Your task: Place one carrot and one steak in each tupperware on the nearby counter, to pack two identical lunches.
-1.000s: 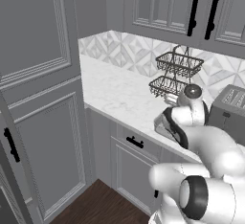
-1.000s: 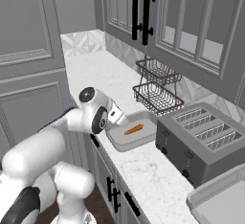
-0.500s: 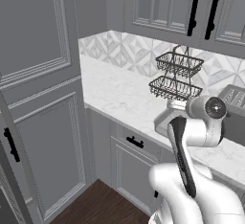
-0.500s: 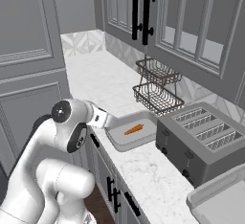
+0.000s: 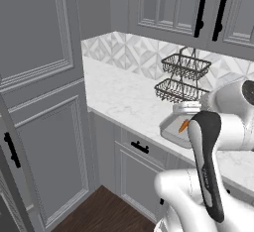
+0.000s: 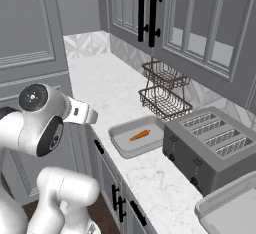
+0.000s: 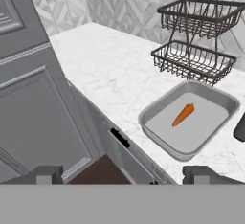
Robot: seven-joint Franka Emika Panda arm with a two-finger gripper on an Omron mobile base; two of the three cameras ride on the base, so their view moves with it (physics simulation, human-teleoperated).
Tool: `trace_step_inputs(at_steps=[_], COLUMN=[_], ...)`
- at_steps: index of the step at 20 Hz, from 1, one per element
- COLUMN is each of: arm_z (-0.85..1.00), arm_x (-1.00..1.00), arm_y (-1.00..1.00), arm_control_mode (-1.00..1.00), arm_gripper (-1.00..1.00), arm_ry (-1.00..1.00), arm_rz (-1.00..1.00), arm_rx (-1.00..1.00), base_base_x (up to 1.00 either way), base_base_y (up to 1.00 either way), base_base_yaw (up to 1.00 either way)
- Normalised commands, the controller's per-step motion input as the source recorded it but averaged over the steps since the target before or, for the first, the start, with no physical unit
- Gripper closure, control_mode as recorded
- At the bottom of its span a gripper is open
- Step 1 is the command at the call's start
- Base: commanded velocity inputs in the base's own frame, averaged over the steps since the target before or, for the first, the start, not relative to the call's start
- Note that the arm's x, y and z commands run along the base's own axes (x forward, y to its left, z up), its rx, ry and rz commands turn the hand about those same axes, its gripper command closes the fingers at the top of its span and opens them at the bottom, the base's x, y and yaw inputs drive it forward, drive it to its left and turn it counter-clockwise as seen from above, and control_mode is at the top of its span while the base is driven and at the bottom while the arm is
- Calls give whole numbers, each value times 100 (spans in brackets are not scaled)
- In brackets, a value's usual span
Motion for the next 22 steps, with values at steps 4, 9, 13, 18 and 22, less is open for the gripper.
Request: trace_step_inputs(at_steps=[4, 9, 13, 18, 22], arm_z=[0, 0, 0, 0, 0], arm_x=[-100, -100, -25, 0, 0], arm_y=[26, 0, 0, 0, 0], arm_control_mode=[-100, -100, 100, 100, 100], arm_gripper=[-100, -100, -100, -100, -100], arm_ry=[-14, -9, -2, 0, 0], arm_rz=[2, -3, 0, 0, 0], arm_rx=[-11, -4, 0, 0, 0], base_base_x=[0, 0, -75, -100, -88], base_base_y=[0, 0, 0, 8, 52], base_base_yaw=[0, 0, 0, 3, 46])
